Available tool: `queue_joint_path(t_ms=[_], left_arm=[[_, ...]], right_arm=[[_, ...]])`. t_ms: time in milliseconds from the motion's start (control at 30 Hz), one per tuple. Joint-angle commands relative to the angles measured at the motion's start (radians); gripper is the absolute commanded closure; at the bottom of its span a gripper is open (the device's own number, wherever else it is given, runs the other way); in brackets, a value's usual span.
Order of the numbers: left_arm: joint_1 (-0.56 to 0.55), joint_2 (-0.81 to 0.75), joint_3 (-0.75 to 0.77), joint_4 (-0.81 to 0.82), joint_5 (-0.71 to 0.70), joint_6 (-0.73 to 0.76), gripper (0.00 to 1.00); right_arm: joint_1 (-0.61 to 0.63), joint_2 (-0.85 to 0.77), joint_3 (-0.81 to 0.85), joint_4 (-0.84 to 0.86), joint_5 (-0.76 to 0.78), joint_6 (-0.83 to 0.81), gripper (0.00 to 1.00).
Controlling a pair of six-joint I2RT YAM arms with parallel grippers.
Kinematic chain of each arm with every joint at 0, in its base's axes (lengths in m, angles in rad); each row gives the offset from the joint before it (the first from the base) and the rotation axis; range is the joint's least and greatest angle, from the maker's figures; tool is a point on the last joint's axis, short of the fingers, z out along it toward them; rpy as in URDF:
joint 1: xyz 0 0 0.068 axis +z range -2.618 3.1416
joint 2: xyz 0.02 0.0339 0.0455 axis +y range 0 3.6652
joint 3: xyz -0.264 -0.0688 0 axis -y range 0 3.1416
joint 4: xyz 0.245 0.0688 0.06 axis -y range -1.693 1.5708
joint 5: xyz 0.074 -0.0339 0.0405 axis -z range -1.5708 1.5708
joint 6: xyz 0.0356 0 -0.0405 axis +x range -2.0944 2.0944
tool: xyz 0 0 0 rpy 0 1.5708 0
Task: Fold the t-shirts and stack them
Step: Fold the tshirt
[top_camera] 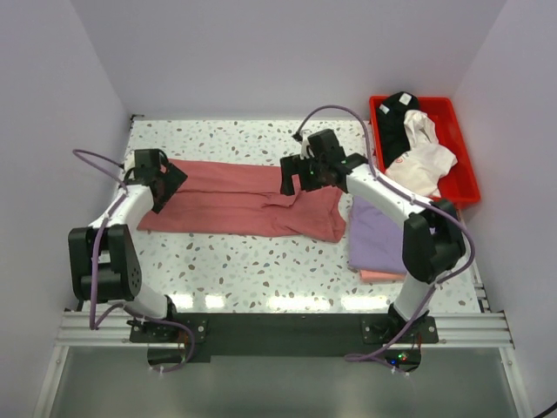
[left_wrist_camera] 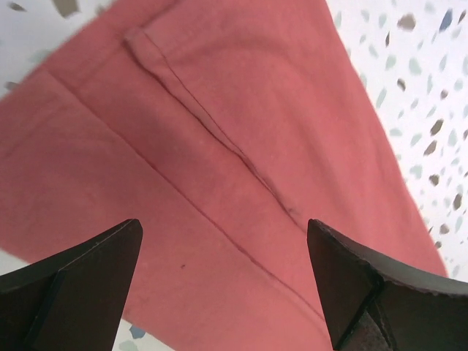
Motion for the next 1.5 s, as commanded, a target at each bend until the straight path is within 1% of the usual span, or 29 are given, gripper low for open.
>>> queue_joint_path(t_ms=[0,67,167,300,400,467,700,900,1033,1100,1167,1267,1300,1367,1467], left_arm=[[-0.012,0.048,-0.030,0.098,0.087,0.076,0.00],[-0.012,0.054,-0.050,0.113,0.076,0.083,0.00],[-0.012,0.051,-0.090,0.152,0.070,0.089,0.00],[-0.012,0.074,-0.082,0.137,0.039,0.099,0.00],[-0.012,0.082,-0.084,0.133,0.022,0.104,0.00],[-0.012,0.085,-0.087,0.130,0.004,0.107,0.00],[-0.013,0.090,-0.091,0.124,-0.030,0.116,0.00],[-0.012,0.094,-0.091,0.121,-0.034,0.123,0.00],[-0.012,0.088,-0.093,0.118,-0.039,0.129,0.00],[-0.013,0.083,-0.096,0.112,-0.039,0.129,0.00],[-0.010,0.074,-0.105,0.117,-0.034,0.126,0.00],[-0.012,0.062,-0.108,0.112,-0.034,0.129,0.00],[-0.012,0.059,-0.107,0.109,-0.037,0.129,0.00],[-0.012,0.044,-0.102,0.094,-0.048,0.133,0.00],[-0.012,0.017,-0.104,0.089,-0.060,0.133,0.00]], right_arm=[[-0.001,0.079,-0.043,0.182,-0.184,0.156,0.01],[0.000,0.110,-0.023,0.197,-0.231,0.162,0.01],[0.000,0.158,0.004,0.199,-0.242,0.168,0.01],[0.003,0.181,0.021,0.167,-0.204,0.166,0.01],[0.003,0.152,-0.017,0.167,-0.134,0.151,0.01],[0.002,0.149,-0.026,0.144,-0.119,0.146,0.01],[0.019,0.169,-0.054,0.168,-0.158,0.160,0.01],[0.029,0.215,-0.026,0.236,-0.210,0.174,0.01],[0.029,0.282,0.065,0.251,-0.210,0.177,0.01],[0.033,0.307,0.095,0.289,-0.225,0.192,0.01],[0.033,0.340,0.130,0.377,-0.230,0.224,0.01],[0.036,0.409,0.229,0.437,-0.221,0.257,0.01],[0.037,0.429,0.295,0.435,-0.212,0.260,0.01],[0.037,0.471,0.358,0.393,-0.205,0.249,0.01],[0.039,0.469,0.432,0.307,-0.179,0.203,0.01]])
